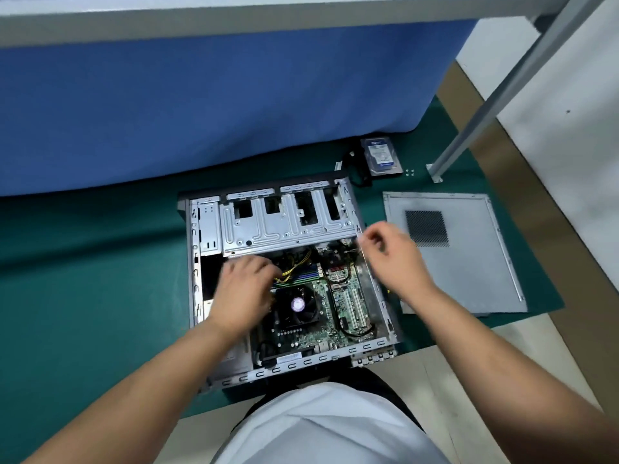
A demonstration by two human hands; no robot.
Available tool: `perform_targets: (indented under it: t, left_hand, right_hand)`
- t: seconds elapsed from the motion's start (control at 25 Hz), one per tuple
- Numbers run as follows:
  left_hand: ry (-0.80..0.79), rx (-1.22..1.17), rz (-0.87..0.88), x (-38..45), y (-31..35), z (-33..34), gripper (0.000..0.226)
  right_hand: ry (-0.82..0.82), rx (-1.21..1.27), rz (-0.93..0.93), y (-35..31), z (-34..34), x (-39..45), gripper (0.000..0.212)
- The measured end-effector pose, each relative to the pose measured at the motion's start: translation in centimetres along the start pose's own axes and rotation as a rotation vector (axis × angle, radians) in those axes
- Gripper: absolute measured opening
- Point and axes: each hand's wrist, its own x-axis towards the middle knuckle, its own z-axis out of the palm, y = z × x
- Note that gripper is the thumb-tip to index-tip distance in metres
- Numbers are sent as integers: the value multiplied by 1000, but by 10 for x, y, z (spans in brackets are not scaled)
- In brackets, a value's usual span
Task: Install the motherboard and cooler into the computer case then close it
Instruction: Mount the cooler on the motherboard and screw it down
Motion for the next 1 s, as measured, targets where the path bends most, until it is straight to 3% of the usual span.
perform_targets:
  t: [0.08, 0.16, 0.2, 0.28, 0.4, 0.64, 0.76, 0.88, 1.0]
  left_hand:
    - [-269, -28, 54, 10, 31, 11, 57]
    - [-541, 41, -7, 18, 51, 27, 88]
    - [-603, 89, -36, 20, 56, 33, 99]
    - [-613, 136, -89, 19, 59, 44, 107]
    - [-589, 143, -119, 19, 60, 53, 105]
    - [-610, 108, -143, 24, 62, 52, 101]
    - [-616, 109, -156, 22, 67, 50, 102]
    - [-638, 101, -167, 21, 67, 50, 105]
    - [-639, 5, -132, 15, 65, 40, 107]
  right_hand:
    - [112, 82, 237, 40, -17, 4, 5]
    - [-38, 10, 443, 78, -10, 9, 21]
    - [-156, -34, 506, 91, -1, 11, 32]
    - [-330, -92, 559, 107, 19, 14, 48]
    - [-381, -230, 566, 118, 44, 22, 45]
    - [-268, -196, 645, 123, 67, 26, 38]
    - [-235, -43, 597, 120, 55, 22, 35]
    - [-98, 204, 542, 101, 28, 17, 43]
    - [1, 329, 394, 73, 1, 8, 37]
